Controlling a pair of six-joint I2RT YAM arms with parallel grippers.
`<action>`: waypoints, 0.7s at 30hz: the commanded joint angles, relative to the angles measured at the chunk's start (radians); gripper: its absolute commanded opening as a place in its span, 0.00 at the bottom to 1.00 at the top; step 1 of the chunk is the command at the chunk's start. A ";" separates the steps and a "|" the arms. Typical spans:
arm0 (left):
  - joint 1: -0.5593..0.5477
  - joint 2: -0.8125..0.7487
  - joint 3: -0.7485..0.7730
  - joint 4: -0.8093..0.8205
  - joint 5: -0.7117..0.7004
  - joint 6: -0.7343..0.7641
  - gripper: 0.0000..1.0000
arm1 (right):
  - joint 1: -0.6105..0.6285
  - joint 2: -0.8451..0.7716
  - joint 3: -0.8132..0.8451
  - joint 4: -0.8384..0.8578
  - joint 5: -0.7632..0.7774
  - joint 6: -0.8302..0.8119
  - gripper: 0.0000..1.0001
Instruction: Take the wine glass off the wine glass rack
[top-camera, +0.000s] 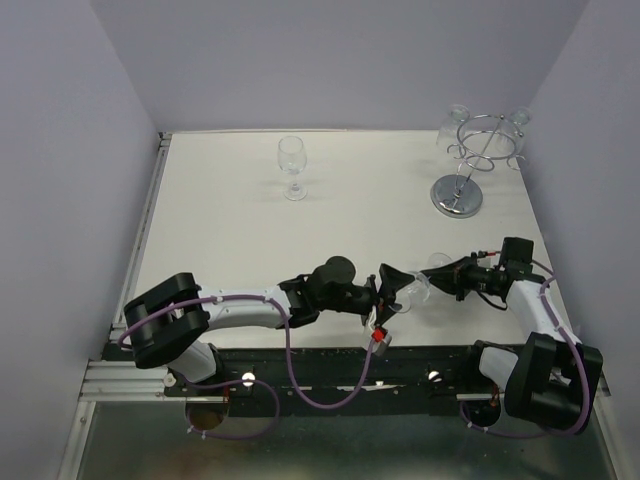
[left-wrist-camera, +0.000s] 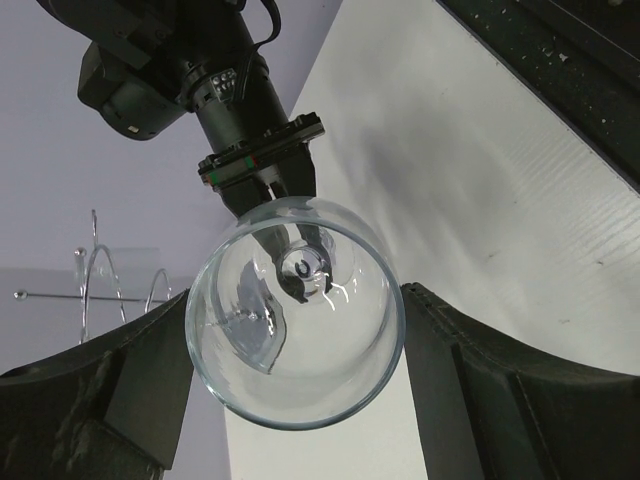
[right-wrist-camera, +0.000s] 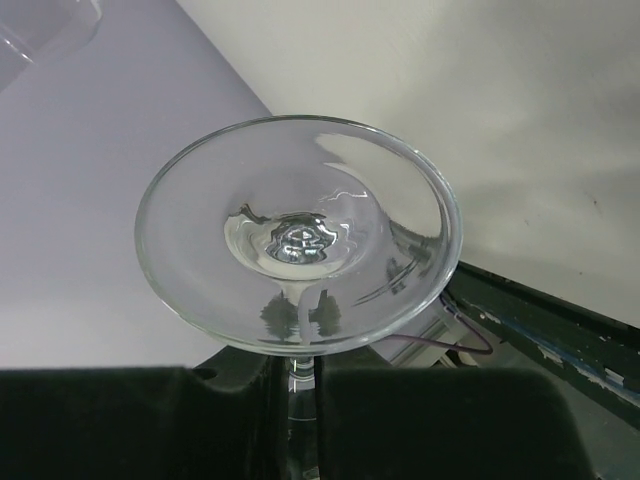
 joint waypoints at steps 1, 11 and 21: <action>-0.005 0.002 0.028 0.069 0.052 0.013 0.62 | 0.007 -0.006 -0.021 -0.018 0.064 -0.033 0.17; -0.005 0.003 0.036 0.052 0.027 -0.019 0.56 | 0.006 0.000 -0.022 -0.029 0.107 -0.031 1.00; -0.002 -0.024 0.038 -0.009 -0.053 -0.106 0.37 | 0.006 -0.006 0.019 -0.026 0.127 -0.024 1.00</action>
